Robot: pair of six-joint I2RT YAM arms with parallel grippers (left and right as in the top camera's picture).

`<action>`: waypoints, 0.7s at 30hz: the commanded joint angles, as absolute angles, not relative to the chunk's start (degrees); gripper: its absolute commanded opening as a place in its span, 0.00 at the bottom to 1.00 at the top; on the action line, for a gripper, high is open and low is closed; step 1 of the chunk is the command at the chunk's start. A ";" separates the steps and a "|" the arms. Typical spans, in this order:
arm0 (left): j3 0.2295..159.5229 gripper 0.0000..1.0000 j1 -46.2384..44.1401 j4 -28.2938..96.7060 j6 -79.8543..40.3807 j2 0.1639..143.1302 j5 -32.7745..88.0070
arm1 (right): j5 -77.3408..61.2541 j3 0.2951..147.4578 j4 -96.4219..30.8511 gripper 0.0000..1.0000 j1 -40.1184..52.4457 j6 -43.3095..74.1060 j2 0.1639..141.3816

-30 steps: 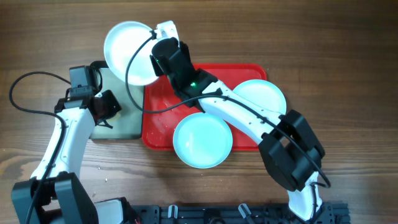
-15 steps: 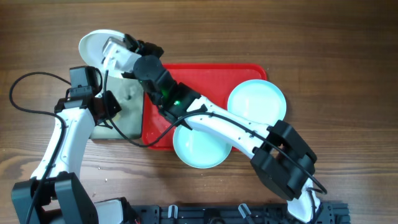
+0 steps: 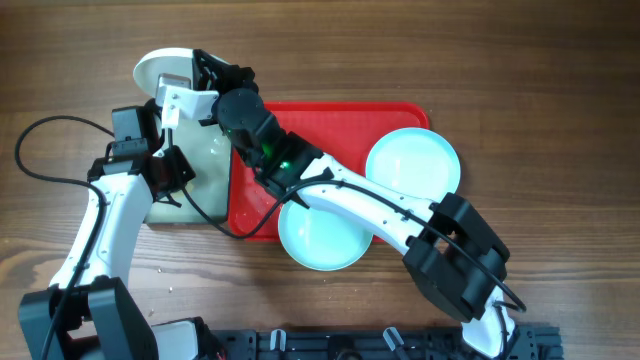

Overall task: Clean dirty plates on tray and stack at the side
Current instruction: 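Carry the white plate with the right gripper to the table's right side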

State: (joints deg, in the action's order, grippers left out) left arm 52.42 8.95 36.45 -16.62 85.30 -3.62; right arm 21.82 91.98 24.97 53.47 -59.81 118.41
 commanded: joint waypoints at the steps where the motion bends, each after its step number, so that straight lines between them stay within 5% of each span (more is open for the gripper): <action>1: 51.99 0.04 8.80 36.32 -17.15 85.30 -4.38 | 20.49 93.21 25.71 0.05 53.74 -61.60 118.74; 18: 51.96 0.04 8.80 36.47 -17.12 85.30 -4.38 | 19.64 93.21 26.52 0.04 54.35 -60.95 118.74; 21: 51.96 0.04 8.80 36.47 -17.12 85.30 -4.38 | 19.66 93.21 26.44 0.04 54.35 -53.71 118.74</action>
